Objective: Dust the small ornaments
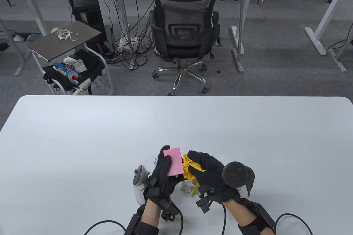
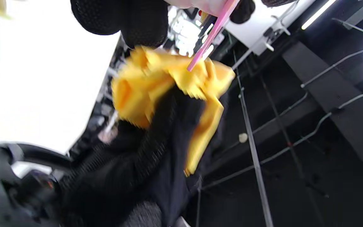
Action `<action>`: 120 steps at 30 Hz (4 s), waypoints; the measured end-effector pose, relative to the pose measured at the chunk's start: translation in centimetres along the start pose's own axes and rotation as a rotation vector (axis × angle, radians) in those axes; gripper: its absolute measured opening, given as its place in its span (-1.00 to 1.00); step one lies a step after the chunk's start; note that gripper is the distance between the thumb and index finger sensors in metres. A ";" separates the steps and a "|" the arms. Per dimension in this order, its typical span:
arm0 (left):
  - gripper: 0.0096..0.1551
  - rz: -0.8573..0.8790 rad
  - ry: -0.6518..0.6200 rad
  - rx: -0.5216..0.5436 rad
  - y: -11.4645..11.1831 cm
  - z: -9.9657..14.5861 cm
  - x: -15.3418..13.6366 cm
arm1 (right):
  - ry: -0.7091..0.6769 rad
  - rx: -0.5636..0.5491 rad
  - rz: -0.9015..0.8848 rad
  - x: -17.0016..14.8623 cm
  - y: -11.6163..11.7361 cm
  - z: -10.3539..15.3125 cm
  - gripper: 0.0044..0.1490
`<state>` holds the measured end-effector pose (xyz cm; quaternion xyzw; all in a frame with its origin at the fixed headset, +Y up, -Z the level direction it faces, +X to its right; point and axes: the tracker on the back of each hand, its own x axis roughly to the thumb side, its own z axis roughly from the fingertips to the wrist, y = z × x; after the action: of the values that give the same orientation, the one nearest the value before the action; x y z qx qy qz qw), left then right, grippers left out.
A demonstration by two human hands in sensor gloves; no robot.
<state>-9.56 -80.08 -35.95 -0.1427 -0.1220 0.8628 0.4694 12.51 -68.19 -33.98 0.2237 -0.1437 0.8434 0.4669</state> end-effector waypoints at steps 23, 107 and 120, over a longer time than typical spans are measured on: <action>-0.27 -0.096 0.056 -0.045 -0.8 -0.2 -0.6 | -0.405 0.056 0.434 3.1 3.1 1.9 -0.39; -0.15 -1.798 0.521 0.630 4.8 -1.8 9.3 | -0.106 0.015 0.258 -1.0 -0.9 -0.5 -0.40; -0.17 -1.696 0.240 0.302 -4.4 -0.4 5.2 | -0.067 0.077 0.316 -2.2 0.0 -0.5 -0.40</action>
<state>-8.75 -73.31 -35.47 -0.0298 -0.0210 0.2082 0.9774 13.38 -69.55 -35.48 0.2439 -0.1600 0.9033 0.3145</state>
